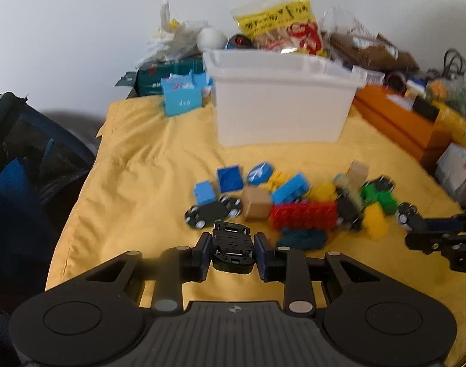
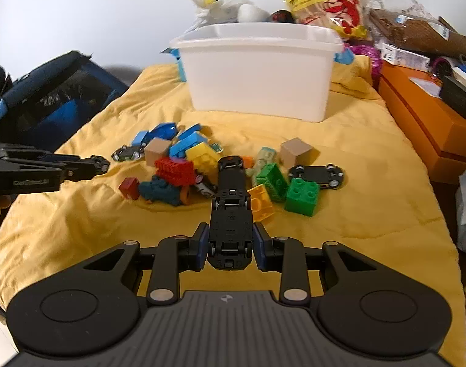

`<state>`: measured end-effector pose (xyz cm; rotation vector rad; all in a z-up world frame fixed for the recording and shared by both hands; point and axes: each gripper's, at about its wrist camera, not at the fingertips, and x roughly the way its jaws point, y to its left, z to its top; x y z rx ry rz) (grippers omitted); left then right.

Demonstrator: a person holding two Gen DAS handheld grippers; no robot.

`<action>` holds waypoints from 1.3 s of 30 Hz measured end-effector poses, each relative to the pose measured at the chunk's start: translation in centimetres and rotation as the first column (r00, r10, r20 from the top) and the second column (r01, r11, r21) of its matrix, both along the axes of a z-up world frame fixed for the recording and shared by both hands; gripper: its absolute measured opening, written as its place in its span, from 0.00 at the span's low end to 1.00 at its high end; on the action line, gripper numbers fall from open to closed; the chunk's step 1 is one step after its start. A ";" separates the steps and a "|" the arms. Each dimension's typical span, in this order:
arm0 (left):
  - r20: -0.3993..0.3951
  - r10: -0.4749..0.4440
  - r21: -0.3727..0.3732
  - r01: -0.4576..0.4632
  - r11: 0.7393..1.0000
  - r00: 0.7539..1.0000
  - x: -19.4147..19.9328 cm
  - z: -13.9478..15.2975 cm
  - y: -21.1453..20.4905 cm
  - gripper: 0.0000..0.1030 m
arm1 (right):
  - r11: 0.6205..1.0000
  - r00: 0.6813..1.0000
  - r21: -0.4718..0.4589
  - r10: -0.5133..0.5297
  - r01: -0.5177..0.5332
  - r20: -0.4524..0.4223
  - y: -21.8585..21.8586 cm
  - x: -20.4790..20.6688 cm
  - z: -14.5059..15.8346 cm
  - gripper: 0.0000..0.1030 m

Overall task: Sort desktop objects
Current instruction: 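Lower the black toy cars into the white bin and open both tools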

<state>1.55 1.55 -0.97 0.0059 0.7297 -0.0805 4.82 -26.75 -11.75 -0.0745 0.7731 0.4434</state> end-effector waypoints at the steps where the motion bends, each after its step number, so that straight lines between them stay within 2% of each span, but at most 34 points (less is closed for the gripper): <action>1: 0.015 -0.008 -0.005 0.008 1.000 1.000 0.0 0.7 -0.2 0.32 | 1.000 1.000 0.011 -0.006 0.006 0.000 -0.3 0.1 0.3 0.32; 6: 0.059 -0.011 -0.042 0.014 0.999 0.998 1.0 4.1 -1.4 0.32 | 0.998 0.999 0.056 -0.027 0.025 0.033 -1.6 0.6 2.3 0.32; 10: 0.104 -0.026 -0.058 0.032 0.998 0.994 3.9 7.9 -2.3 0.32 | 0.994 0.996 0.102 -0.052 0.044 0.078 -2.8 2.7 5.1 0.32; 16: 0.123 -0.020 -0.075 0.029 0.997 0.992 9.6 12.8 -3.1 0.32 | 0.989 0.986 0.149 -0.040 0.016 0.159 -3.5 8.5 11.2 0.32; 20: 0.144 -0.020 -0.076 0.031 0.997 0.989 13.9 15.9 -3.5 0.32 | 0.985 0.984 0.171 -0.015 -0.016 0.176 -3.2 12.7 14.9 0.32; 24: 0.111 -0.013 -0.108 0.025 0.994 0.994 18.6 17.7 -3.5 0.32 | 0.984 0.983 0.176 -0.005 -0.027 0.181 -2.6 16.5 17.9 0.33; 26: 0.083 -0.015 -0.090 0.022 0.996 0.996 20.9 18.0 -3.5 0.32 | 0.983 0.988 0.183 -0.004 -0.025 0.155 -2.5 18.7 18.7 0.32; 31: -0.051 0.009 -0.150 -0.017 0.989 0.999 26.2 16.6 -2.9 0.32 | 0.986 0.998 0.168 0.001 -0.011 0.061 -2.1 23.9 18.8 0.33; 36: -0.147 -0.017 -0.143 -0.005 0.990 0.989 29.0 13.8 -3.5 0.32 | 0.995 0.996 0.104 0.017 -0.007 -0.093 -1.0 28.0 15.2 0.33; 39: -0.189 -0.007 -0.142 -0.020 0.990 0.982 30.0 12.3 -3.5 0.32 | 0.999 0.990 0.053 0.011 -0.003 -0.143 -0.4 29.3 13.0 0.33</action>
